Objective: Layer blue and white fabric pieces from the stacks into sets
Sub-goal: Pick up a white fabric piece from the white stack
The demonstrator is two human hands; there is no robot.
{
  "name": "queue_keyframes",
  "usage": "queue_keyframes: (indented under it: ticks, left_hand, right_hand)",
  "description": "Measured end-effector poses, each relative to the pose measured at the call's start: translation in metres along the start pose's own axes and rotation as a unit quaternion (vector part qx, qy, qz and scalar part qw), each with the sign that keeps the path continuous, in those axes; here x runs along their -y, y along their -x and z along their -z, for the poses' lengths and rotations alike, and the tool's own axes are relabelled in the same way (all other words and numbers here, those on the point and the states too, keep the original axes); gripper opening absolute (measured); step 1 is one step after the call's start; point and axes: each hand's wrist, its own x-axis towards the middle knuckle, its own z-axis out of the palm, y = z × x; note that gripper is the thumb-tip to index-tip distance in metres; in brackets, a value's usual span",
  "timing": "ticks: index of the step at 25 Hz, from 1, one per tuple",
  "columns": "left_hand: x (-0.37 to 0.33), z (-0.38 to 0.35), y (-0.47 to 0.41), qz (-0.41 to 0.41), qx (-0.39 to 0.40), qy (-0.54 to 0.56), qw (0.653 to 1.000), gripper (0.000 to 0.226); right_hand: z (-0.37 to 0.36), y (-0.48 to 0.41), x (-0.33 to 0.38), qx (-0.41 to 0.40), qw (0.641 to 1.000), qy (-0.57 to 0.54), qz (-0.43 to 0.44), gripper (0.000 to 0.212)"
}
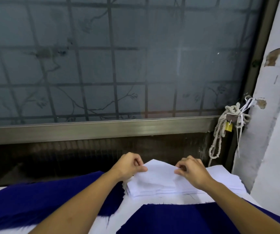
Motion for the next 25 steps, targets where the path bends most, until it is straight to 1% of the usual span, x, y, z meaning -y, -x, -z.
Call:
queue_keyframes:
  ticks: [4,6,8,13,16,19,23,25]
  left_hand:
    - [-0.009,0.018,0.030,-0.022,-0.042,0.029,0.998,0.013]
    - [-0.016,0.026,0.042,-0.032,-0.057,0.023,0.998,0.012]
    - [-0.025,0.035,0.054,-0.043,-0.082,0.008,0.996,0.013]
    - [-0.058,0.042,0.085,-0.064,-0.096,-0.007,0.993,0.005]
    - [-0.073,0.056,0.105,-0.066,-0.161,0.008,0.985,0.014]
    - [-0.078,0.090,0.128,-0.039,-0.209,0.061,0.975,0.021]
    - [-0.070,0.135,0.164,0.000,-0.230,0.040,0.972,0.023]
    - [-0.059,0.151,0.185,0.018,-0.241,0.025,0.970,0.022]
  right_hand:
    - [0.027,0.013,0.016,-0.015,1.000,0.006,0.017,0.007]
    - [0.038,0.023,0.025,-0.009,1.000,-0.024,-0.001,0.004]
    - [0.047,0.032,0.035,-0.008,0.998,-0.062,-0.007,0.006]
    - [0.067,0.049,0.084,-0.056,0.987,-0.136,0.057,0.010]
    - [0.080,0.059,0.113,-0.067,0.981,-0.158,0.086,0.005]
    - [0.089,0.072,0.126,-0.040,0.980,-0.179,0.077,0.007]
    - [0.095,0.091,0.137,-0.011,0.970,-0.230,0.082,0.017]
    - [0.097,0.103,0.144,-0.004,0.963,-0.258,0.081,0.016]
